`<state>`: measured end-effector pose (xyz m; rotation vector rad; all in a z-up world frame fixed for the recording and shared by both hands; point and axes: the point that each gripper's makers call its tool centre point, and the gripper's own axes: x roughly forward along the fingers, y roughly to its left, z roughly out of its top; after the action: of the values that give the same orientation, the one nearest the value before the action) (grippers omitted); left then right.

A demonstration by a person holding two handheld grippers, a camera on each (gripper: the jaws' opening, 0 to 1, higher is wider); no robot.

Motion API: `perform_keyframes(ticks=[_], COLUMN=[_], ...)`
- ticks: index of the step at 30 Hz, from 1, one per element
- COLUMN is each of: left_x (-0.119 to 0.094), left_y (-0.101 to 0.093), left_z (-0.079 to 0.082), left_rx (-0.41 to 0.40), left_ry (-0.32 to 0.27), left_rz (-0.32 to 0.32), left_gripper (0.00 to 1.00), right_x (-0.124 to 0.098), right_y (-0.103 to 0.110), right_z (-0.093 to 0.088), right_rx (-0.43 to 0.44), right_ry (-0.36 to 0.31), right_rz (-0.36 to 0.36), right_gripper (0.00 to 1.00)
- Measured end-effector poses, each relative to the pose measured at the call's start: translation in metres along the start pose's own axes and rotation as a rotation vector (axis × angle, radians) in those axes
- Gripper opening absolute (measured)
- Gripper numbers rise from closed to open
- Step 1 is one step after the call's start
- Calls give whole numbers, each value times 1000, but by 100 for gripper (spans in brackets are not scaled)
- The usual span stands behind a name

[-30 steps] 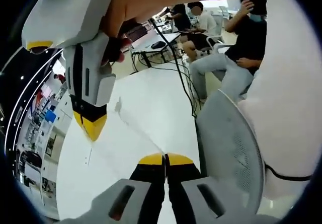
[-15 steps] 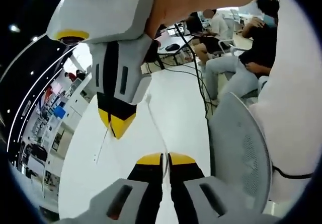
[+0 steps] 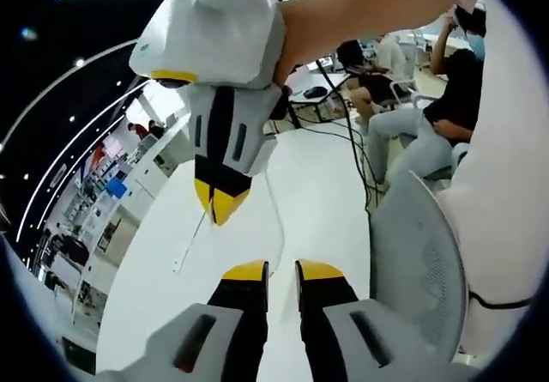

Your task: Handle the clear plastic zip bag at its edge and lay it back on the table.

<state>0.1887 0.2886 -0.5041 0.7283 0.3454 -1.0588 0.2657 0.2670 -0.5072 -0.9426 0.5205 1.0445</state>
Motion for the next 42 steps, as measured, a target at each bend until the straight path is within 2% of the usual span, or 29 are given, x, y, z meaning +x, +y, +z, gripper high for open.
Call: perform_keyframes(ticks=[8,19,23,25,27,36,42], left_x=[-9,-16,-17,-16,-16,-13,-10], left_y=[14,33,38,40,42,49,53], left_z=[-7,-24,-29,-32,-35,-44,-49], left_rx=[-53,-145,-171,-182,-192,-234,-256], left_ry=[-9,-2,1,6,11,28,34], left_rz=[48,106,119,125,129,144,151], left_gripper=[11,13,14,14,15,15,16], right_x=[3,23,34,41,47,82,97], right_y=[-23,-68,-82,-91,-93,-108,-101], right_z=[-3,-15,-22,-24,-25,-28,-38], right_rx=[-22,-55,-78,-134,-118,-176,-194], right_ry=[16,31,41,53,42,2,-3], right_rz=[-34,-73,-92,-122,-121,-179,-184], right_gripper=[0,0,0,0,0,0,0])
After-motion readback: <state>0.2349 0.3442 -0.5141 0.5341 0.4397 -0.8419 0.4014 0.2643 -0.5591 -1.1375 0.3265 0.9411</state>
